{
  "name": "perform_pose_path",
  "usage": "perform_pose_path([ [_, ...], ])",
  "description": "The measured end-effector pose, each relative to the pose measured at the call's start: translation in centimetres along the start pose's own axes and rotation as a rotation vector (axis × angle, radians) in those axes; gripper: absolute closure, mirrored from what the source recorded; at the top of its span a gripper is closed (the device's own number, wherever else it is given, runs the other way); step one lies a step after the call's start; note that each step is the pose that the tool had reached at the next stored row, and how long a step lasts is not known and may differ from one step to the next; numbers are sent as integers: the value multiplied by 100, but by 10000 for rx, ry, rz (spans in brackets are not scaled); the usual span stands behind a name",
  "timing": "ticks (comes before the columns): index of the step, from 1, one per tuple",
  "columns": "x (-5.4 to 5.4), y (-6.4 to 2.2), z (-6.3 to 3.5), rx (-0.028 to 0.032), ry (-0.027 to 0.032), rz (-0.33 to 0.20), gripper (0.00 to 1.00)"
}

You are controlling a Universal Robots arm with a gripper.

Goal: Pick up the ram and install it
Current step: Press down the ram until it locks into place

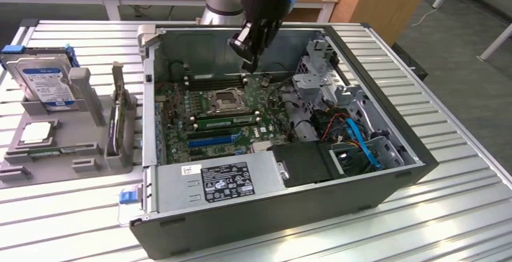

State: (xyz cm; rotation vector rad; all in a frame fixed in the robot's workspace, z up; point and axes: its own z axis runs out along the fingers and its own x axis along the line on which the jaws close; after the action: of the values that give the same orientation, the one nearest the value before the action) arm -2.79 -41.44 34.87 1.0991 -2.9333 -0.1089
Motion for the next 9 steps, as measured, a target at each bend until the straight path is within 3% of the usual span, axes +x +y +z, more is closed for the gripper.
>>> perform_pose_path([
  [9, 0, 0, 4, 29, -110, 1630, 89],
])
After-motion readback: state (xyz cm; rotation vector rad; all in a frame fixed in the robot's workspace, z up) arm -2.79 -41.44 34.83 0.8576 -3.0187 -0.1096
